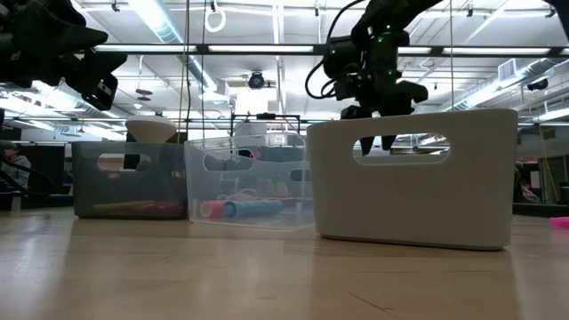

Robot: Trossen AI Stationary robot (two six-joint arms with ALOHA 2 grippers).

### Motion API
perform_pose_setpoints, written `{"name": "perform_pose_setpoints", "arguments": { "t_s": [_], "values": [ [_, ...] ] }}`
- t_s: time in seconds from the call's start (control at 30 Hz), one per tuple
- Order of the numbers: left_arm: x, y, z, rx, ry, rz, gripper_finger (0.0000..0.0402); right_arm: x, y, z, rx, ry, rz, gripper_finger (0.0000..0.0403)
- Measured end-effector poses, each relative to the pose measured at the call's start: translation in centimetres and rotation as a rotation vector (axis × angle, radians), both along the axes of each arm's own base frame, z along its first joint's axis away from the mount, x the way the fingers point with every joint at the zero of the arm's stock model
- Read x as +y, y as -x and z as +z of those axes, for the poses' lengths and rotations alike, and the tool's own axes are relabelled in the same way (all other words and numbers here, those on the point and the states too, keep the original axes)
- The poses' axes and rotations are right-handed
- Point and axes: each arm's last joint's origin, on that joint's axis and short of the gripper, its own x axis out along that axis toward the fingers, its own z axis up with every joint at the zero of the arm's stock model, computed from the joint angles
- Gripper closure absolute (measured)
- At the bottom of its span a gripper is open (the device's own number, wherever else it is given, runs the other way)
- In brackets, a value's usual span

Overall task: Pick & Place Markers
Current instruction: Put the green pen into the gray bin

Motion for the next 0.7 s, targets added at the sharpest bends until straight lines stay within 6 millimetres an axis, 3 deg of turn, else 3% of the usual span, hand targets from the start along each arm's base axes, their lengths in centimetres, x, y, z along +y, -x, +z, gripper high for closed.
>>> {"name": "perform_pose_setpoints", "arguments": {
  "t_s": [0.37,0.7],
  "values": [
    [0.0,0.0,0.0,0.0,0.0,0.0,0.0248,-0.4,-1.5,-2.2,-0.014,0.006,0.008,0.0128],
    [0.0,0.0,0.0,0.0,0.0,0.0,0.0248,1.5,-0.7,-6.3,0.024,-0.01,0.051,0.0128]
  ]
}}
